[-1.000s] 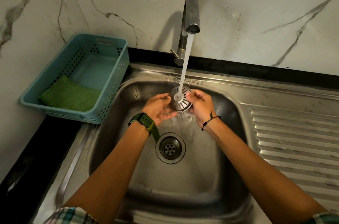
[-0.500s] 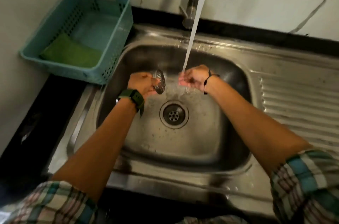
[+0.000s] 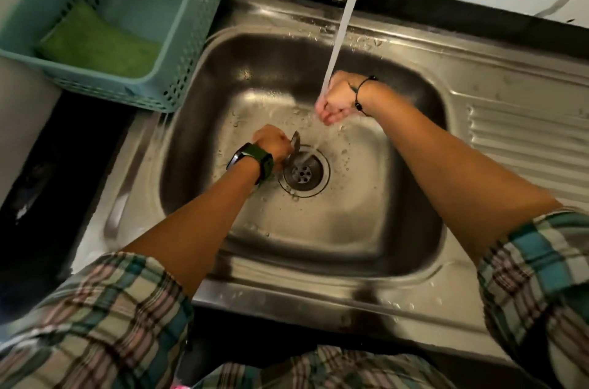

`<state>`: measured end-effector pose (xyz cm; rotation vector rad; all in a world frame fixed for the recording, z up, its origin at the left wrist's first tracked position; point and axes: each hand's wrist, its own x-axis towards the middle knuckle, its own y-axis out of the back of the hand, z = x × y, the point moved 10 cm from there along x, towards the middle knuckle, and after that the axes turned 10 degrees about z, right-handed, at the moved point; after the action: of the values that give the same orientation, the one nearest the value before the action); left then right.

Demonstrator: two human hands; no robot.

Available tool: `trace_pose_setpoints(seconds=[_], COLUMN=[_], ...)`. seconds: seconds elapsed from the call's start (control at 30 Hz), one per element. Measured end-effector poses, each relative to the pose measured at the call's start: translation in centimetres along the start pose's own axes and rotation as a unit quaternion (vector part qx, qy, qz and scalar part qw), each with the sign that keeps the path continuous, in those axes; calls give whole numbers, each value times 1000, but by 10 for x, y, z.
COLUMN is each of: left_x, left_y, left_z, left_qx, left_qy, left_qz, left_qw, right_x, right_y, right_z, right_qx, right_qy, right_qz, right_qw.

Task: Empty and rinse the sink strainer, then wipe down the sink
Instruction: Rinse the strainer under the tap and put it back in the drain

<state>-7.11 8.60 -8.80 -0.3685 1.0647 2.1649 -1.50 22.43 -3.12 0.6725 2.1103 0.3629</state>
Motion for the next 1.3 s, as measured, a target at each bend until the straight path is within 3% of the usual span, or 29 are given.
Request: trace_pose_setpoints(seconds=[0.07,0.2,0.3,0.4,0.5,0.63,0.73,0.83,0.9,1.0,1.1,1.2,1.27,1.3], left_x=[0,-11,-29,-47,-54,-48,-42,-30,-26,-23,-16,-11,-3,0], left_y=[-3,-12,-38,-71,-98,-111,-114,-108,-104,-102,-95,-81,-60,-53], left_z=[5,26,38,33,18,-1,-7,-18,-19,-26,-30,-6,10,16], left_qx=[24,172,301,355,425,491,490,435,402,404,385,266,92,-14], left_qy=[-31,-166,-317,-416,-429,-384,-339,-246,-241,-250,-214,-197,-120,-73], left_qz=[-2,14,-24,-98,-147,-164,-176,-191,-195,-211,-213,-179,-132,-118], left_qw=[999,971,899,831,784,765,784,845,862,854,872,926,980,990], right_x=[6,4,9,12,14,19,21,10,6,4,1,-3,-1,-1], right_y=[5,-16,-13,-11,-10,-13,-16,-28,-30,-27,-24,-22,-14,-13], right_z=[4,6,7,4,3,0,4,11,13,7,0,-4,-10,-12], right_qx=[32,55,47,76,89,101,53,-61,-85,-67,-56,-77,-84,-86], right_qy=[-5,7,13,15,17,28,16,13,9,17,35,48,67,72], right_qz=[44,-32,-3,-1,-1,-7,-31,-102,-121,-101,-114,-129,-108,-116], right_qw=[999,998,999,997,996,994,998,993,989,992,991,987,988,987])
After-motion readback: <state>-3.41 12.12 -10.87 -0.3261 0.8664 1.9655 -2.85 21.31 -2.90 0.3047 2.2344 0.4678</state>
